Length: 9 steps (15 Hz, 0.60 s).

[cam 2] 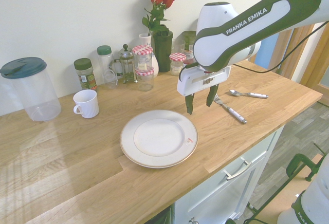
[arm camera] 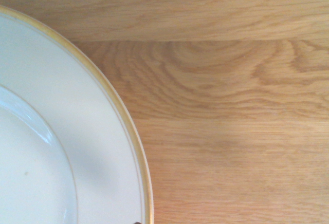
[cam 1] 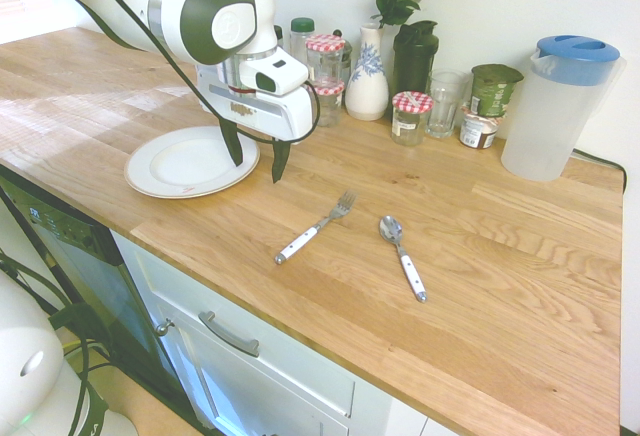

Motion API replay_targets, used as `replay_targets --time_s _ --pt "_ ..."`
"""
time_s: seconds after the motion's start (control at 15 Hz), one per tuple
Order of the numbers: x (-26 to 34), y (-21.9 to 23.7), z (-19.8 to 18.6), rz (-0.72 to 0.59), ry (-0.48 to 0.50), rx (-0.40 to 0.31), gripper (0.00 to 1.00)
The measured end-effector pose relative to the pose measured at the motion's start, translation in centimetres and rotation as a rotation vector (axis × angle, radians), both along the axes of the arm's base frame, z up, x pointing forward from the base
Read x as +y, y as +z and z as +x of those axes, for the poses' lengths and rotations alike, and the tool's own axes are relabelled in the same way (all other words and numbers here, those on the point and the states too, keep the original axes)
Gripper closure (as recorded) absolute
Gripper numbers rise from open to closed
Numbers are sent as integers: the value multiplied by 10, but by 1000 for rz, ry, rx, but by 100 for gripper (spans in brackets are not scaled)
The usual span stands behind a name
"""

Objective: Put the fork into the plate

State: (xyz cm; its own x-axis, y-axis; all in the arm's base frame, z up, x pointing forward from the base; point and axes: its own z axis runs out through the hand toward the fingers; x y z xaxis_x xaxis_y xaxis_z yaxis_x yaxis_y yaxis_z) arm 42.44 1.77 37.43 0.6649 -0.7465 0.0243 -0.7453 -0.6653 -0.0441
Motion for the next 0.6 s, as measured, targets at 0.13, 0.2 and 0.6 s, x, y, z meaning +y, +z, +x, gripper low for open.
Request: replay_targets --time_s 0.13,0.2,0.6 --pt "-2 -1 -1 -12 11 10 0" --pt "-6 -1 0 -18 7 10 0" --pt "-63 12 -7 -17 -73 42 0"
